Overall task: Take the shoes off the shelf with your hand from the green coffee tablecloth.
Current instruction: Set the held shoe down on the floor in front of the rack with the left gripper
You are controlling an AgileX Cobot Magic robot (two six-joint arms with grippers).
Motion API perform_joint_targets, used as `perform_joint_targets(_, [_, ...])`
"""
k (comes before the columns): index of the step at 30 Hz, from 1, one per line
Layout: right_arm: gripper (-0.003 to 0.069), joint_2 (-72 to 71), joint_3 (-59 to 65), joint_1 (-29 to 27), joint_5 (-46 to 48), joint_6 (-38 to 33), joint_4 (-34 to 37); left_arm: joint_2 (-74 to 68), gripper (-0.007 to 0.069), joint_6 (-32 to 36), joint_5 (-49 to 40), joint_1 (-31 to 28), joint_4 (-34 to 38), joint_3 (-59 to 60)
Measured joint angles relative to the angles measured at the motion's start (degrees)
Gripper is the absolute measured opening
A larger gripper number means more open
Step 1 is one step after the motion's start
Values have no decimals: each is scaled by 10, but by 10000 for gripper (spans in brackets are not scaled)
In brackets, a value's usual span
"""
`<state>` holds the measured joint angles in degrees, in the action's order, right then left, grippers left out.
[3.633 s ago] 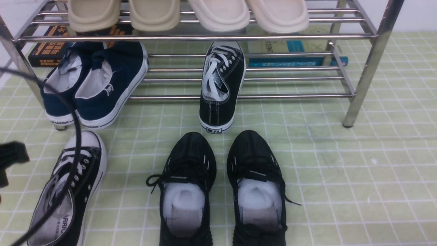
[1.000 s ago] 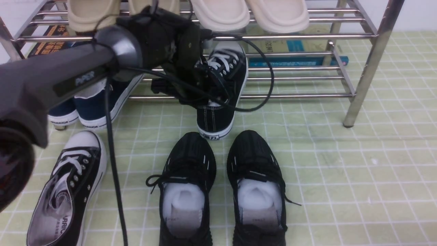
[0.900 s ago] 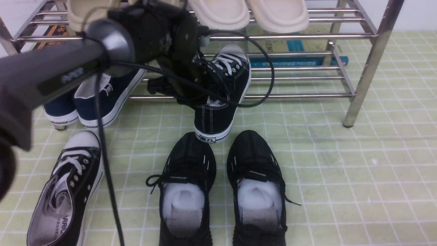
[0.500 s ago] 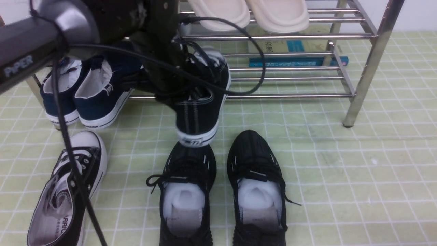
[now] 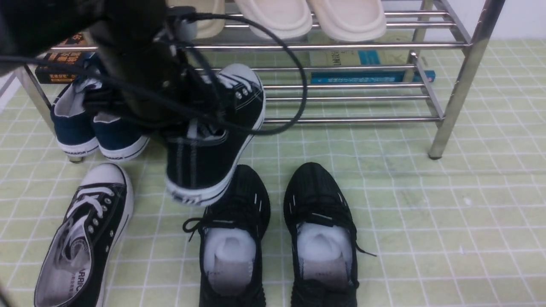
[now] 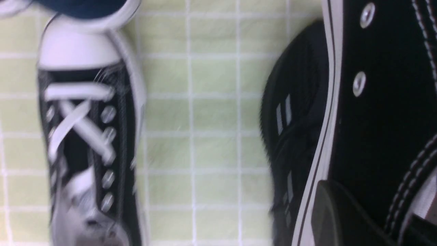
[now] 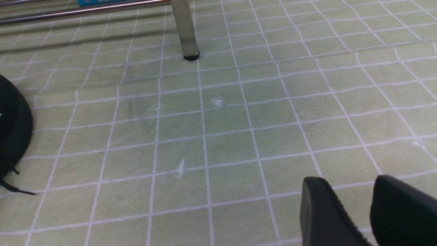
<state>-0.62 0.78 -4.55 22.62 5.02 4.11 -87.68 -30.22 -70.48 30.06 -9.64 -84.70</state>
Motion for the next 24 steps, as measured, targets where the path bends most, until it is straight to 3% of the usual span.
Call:
perform_joint_targets(6, [237, 0, 0, 0, 0, 0, 0, 110, 16, -36, 51, 0, -5, 121])
perform_joint_targets(13, [237, 0, 0, 0, 0, 0, 0, 246, 17, -193, 128, 0, -43, 332])
perform_joint_targets(18, [237, 0, 0, 0, 0, 0, 0, 242, 17, -241, 186, 0, -64, 404])
perform_joint_targets(24, [237, 0, 0, 0, 0, 0, 0, 215, 19, -249, 229, 0, -75, 415])
